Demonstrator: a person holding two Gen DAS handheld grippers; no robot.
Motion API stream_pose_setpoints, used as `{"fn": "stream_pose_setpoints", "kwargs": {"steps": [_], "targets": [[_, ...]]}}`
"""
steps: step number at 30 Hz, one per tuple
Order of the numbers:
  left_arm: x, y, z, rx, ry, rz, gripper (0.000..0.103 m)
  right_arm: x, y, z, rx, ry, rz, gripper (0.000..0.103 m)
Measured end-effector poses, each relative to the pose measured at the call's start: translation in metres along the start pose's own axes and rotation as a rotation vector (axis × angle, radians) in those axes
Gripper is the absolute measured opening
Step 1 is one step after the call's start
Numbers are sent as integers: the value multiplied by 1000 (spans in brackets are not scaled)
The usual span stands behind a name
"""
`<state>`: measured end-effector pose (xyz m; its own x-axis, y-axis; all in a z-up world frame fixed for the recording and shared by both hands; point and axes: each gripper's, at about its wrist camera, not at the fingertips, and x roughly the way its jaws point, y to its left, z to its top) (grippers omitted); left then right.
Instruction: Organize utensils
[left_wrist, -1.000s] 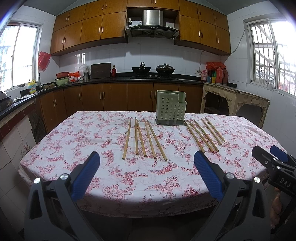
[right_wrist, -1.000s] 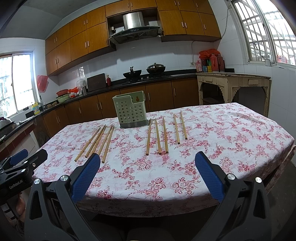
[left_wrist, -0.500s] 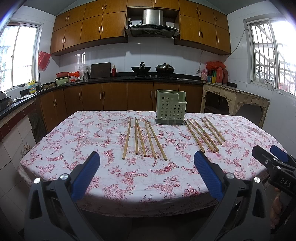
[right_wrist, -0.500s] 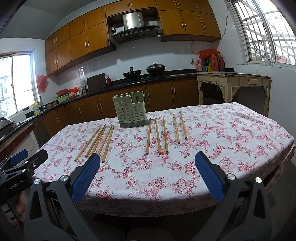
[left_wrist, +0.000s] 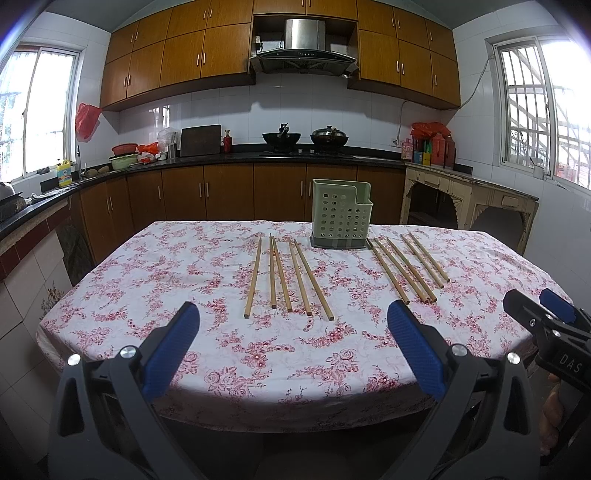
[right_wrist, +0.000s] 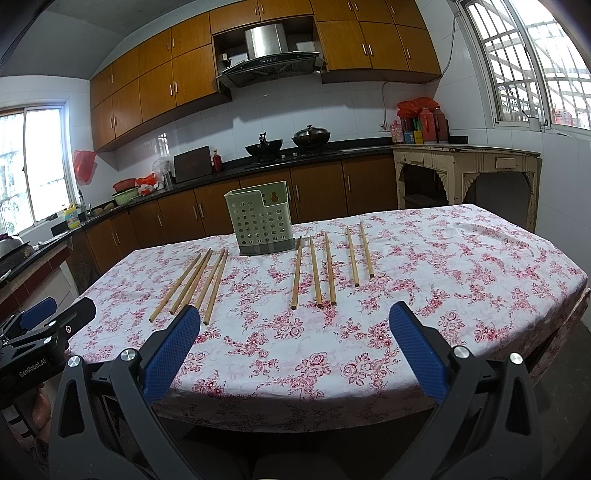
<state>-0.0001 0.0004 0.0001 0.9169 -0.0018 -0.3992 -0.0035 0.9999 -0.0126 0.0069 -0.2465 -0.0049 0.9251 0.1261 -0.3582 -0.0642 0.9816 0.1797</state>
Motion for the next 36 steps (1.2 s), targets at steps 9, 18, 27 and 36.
{"fn": "stream_pose_setpoints", "kwargs": {"steps": [9, 18, 27, 36], "targets": [[0, 0, 0, 1, 0, 0, 99, 0, 0, 0, 0, 0, 0, 101], [0, 0, 0, 0, 2, 0, 99, 1, 0, 0, 1, 1, 0, 101], [7, 9, 1, -20, 27, 12, 99, 9, -3, 2, 12, 25, 5, 101], [65, 38, 16, -91, 154, 39, 99, 58, -28, 26, 56, 94, -50, 101]]}}
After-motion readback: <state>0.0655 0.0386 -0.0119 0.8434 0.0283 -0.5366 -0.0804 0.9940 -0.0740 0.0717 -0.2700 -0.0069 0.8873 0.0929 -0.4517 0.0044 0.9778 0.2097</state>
